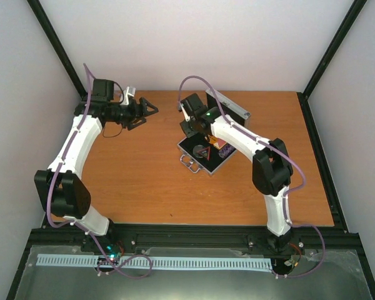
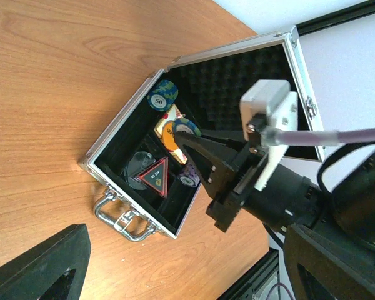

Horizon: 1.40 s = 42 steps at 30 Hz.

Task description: Pack up texas hold em set

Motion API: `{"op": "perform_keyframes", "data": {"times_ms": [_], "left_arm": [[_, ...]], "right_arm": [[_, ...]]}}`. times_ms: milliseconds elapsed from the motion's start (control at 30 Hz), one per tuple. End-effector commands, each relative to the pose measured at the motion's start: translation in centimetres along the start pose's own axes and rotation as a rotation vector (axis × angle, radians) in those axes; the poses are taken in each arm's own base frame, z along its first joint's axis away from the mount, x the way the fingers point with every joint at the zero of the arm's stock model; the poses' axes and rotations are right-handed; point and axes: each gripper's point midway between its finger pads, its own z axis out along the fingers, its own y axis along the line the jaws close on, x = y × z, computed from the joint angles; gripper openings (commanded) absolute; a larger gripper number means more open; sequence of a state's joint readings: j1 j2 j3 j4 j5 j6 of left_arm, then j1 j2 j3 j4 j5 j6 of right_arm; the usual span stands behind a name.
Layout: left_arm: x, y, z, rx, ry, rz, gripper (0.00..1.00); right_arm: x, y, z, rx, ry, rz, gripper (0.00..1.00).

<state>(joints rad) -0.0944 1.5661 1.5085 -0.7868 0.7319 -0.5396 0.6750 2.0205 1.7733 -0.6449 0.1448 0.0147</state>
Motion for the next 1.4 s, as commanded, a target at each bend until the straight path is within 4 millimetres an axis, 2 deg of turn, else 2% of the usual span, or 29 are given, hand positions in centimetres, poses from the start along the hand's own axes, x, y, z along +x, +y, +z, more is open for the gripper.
{"op": "perform_keyframes", "data": {"times_ms": [0, 267, 567, 900, 1367], "left_arm": [[0.3, 0.0, 0.4, 0.016, 0.022, 0.027, 0.87], [0.0, 1.2, 1.5, -0.004, 0.037, 0.013, 0.87], [-0.6, 2.1, 2.3, -0.017, 0.041, -0.005, 0.87], [-0.8, 2.7, 3.0, -0.022, 0.048, -0.024, 0.87], [-1.0, 3.2, 3.6, -0.028, 0.055, -0.044, 0.87]], "right_arm": [[1.6, -1.7, 1.3, 0.014, 0.086, -0.051, 0.03], [4.7, -3.5, 3.4, -0.002, 0.18, -0.097, 0.03], [6.4, -3.3, 5.8, -0.015, 0.243, -0.131, 0.03], [6.3, -4.9, 7.8, 0.02, 0.256, -0.13, 0.03], [6.2, -7.5, 9.1, 0.117, 0.256, -0.114, 0.03]]}}
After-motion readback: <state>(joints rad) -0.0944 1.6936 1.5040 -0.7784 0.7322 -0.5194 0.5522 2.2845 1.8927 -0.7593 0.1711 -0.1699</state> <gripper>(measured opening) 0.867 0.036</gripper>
